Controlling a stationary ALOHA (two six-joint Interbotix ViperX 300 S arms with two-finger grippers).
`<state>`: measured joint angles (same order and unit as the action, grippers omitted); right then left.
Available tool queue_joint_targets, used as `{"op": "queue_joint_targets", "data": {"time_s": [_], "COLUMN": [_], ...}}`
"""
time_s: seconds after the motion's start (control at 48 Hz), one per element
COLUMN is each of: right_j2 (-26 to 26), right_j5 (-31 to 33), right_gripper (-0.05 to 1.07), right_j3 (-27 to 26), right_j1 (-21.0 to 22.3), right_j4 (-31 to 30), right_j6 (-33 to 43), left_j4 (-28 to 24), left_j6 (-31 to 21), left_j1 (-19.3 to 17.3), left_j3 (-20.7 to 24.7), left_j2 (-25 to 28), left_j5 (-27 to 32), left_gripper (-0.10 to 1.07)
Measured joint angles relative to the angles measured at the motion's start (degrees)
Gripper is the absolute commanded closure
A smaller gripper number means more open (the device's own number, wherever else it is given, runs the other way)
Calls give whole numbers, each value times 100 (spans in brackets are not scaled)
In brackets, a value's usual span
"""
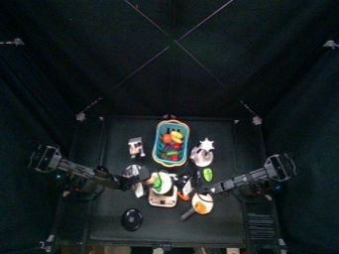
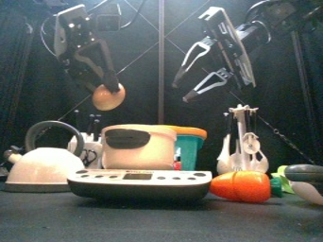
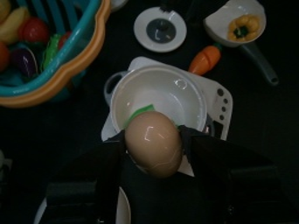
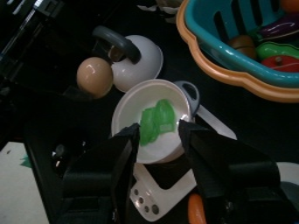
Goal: Grasp egg with other hand
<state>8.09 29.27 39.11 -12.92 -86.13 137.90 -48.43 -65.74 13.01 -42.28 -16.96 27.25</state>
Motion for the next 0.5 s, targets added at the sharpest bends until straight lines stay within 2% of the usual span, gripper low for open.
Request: {"op": "queue_joint_targets", "data": {"time_s": [0.271,0.5], "right_j2": [0,0], "right_j5": [-1169,-2048], "right_gripper": [23,23], "right_j3": [-325,-466], "right_j1": [703,1169], "right_j4": [220,308], "right_j6": [9,9], "left_j4": [-800,-1362], "left_j6": [9,9], "left_j1": [-176,-220], "left_j3": [0,-9], "left_j2": [18,35], "left_j5": [-563,-765], "left_gripper": [24,24]}}
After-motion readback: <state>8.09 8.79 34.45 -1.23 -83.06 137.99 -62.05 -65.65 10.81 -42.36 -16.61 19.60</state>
